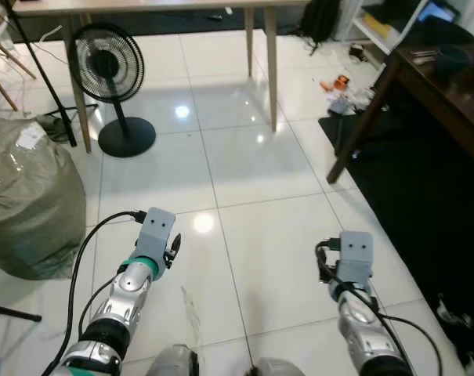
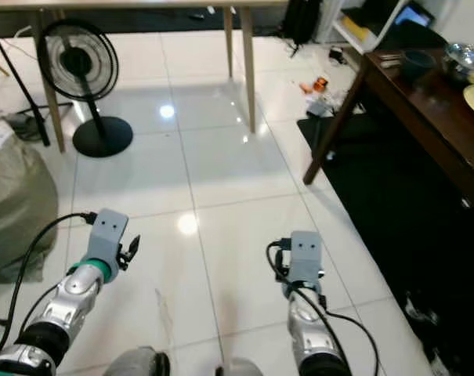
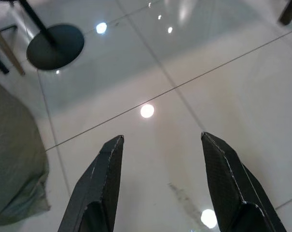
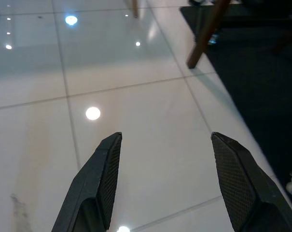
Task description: Setting the table
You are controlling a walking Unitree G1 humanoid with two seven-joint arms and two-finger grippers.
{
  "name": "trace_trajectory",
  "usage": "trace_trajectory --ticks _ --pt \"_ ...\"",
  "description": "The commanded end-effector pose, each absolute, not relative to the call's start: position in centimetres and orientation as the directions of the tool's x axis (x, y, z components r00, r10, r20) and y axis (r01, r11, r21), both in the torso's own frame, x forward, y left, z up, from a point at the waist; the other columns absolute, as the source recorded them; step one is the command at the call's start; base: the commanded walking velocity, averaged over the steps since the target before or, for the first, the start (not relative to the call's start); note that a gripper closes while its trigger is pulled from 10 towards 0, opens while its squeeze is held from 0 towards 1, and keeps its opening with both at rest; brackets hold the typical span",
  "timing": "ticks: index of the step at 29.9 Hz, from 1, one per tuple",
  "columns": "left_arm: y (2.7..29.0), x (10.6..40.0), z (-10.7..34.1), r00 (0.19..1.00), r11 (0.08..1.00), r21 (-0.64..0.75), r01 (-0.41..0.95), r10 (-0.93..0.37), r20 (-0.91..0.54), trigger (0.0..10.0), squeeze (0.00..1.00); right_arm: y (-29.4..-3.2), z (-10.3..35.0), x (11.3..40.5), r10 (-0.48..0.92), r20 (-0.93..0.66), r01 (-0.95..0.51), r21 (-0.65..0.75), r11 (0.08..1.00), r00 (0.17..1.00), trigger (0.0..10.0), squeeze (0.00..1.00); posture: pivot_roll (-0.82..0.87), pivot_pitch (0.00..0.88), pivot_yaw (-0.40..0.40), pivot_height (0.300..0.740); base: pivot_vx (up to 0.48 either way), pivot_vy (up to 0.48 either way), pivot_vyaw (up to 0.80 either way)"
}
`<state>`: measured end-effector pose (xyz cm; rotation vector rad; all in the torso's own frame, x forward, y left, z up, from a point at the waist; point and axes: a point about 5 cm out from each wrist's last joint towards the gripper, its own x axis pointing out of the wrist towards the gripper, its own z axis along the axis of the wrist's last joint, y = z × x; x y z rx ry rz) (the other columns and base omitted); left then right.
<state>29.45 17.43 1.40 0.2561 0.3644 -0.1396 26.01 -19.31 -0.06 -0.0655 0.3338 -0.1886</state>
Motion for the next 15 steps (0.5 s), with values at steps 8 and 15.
trace_trajectory --ticks 8,15 --pt "17.1 29.4 1.3 0.927 0.945 0.253 0.209 -0.110 -0.358 10.0 0.05 -19.7 0.8 26.8 -0.208 -0.274 0.188 -0.097 0.977 0.939 10.0 0.00 0.02 0.000 -0.002 0.740 0.480 0.000 0.00" --pt "17.1 29.6 1.6 0.934 0.943 0.260 0.207 -0.111 -0.341 10.0 0.05 -20.0 1.3 27.1 -0.222 -0.242 0.211 -0.072 0.975 0.945 10.0 0.00 0.02 0.000 -0.002 0.740 0.480 0.000 0.00"
